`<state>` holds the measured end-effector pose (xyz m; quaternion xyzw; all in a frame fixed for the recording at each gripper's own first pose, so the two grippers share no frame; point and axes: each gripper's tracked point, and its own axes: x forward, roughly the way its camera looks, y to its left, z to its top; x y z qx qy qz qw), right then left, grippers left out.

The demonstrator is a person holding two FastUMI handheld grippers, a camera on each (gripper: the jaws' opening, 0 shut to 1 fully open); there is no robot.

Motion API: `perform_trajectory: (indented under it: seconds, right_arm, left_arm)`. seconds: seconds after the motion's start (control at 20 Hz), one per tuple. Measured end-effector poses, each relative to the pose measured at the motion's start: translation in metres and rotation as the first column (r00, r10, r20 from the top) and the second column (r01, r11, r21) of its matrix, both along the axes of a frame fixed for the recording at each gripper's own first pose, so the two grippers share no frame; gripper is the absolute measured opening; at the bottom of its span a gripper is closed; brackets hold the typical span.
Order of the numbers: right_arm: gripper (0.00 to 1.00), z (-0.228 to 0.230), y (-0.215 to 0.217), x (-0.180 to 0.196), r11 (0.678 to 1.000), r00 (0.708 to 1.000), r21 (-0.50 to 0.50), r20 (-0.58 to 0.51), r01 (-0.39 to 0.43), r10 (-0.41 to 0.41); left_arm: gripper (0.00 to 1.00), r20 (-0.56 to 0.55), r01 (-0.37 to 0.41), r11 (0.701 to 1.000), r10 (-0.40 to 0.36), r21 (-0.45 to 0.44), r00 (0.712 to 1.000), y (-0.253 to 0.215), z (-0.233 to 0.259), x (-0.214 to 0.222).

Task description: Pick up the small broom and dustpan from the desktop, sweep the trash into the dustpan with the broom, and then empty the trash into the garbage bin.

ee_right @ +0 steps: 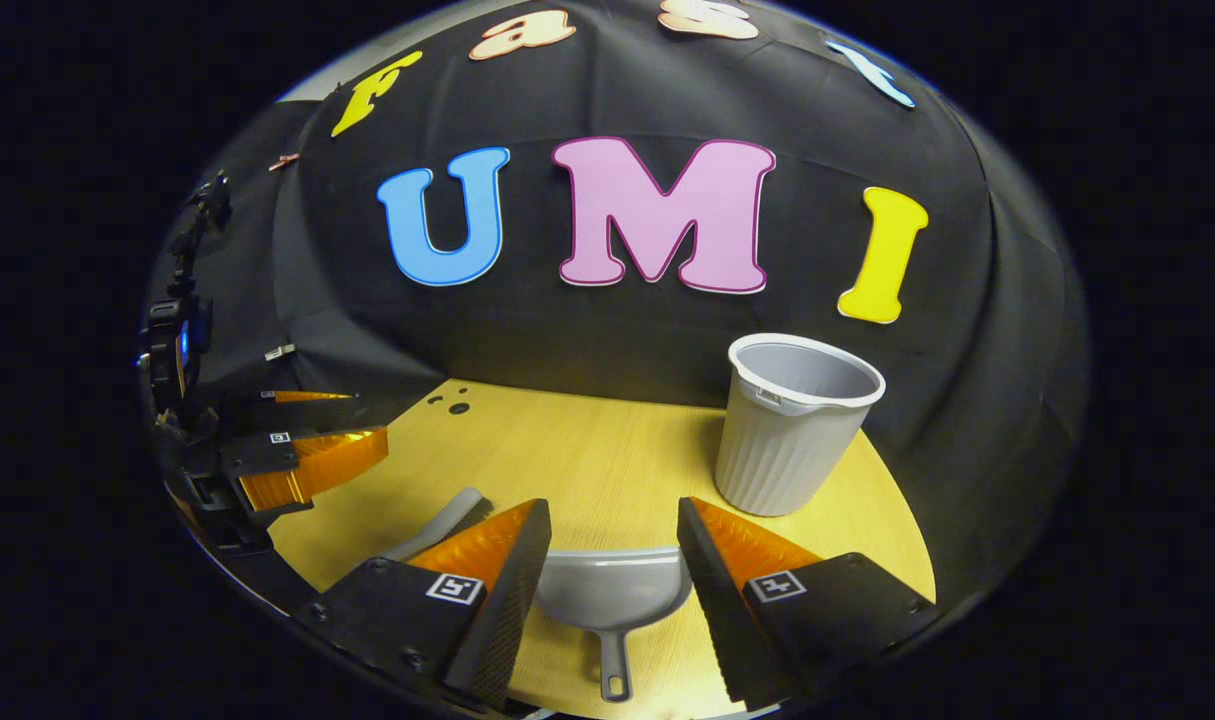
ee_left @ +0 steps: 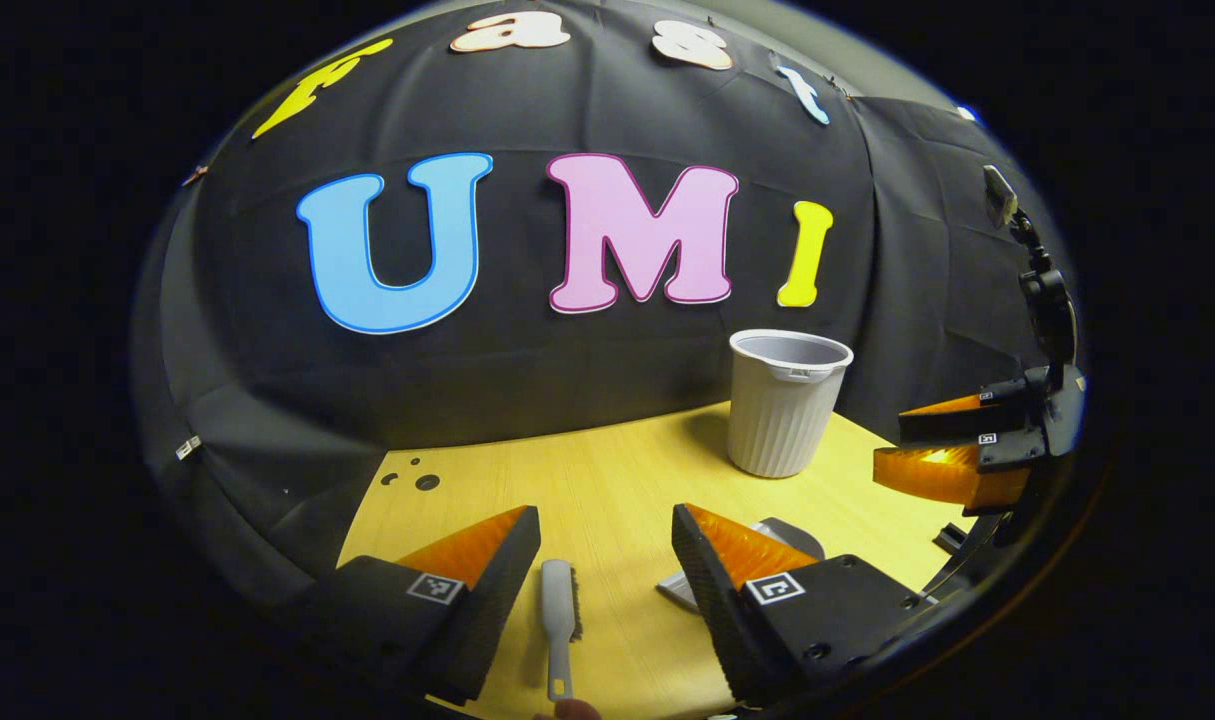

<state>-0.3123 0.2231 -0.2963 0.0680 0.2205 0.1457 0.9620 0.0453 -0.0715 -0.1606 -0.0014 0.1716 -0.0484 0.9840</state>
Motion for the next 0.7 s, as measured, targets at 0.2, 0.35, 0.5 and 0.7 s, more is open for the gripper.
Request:
perform_trajectory:
  seconds: [0.2, 0.35, 0.5, 0.7]
  right_arm:
    - [0.85, 0.005, -0.003, 0.004, 1.000, 1.000, 0.002, 0.017, 0.005, -0.005]
    - [0.87, 0.005, -0.005, 0.004, 1.000, 1.000, -0.001, 0.021, 0.012, -0.012]
    - [0.88, 0.004, -0.006, 0.005, 1.000, 1.000, -0.001, 0.022, 0.022, -0.022]
    - [0.88, 0.002, -0.006, 0.006, 1.000, 0.999, -0.009, 0.030, 0.028, -0.028]
  left_arm:
    - [0.88, -0.005, -0.003, 1.000, 0.003, -0.016, 1.000, -0.001, 0.005, 0.005]
    - [0.88, -0.010, 0.003, 1.000, -0.003, -0.008, 1.000, -0.001, 0.003, 0.009]
    - [0.87, -0.019, 0.000, 1.000, 0.000, -0.002, 1.000, 0.002, 0.001, 0.011]
    - [0.88, -0.026, 0.010, 1.000, -0.010, 0.003, 1.000, 0.004, -0.001, 0.014]
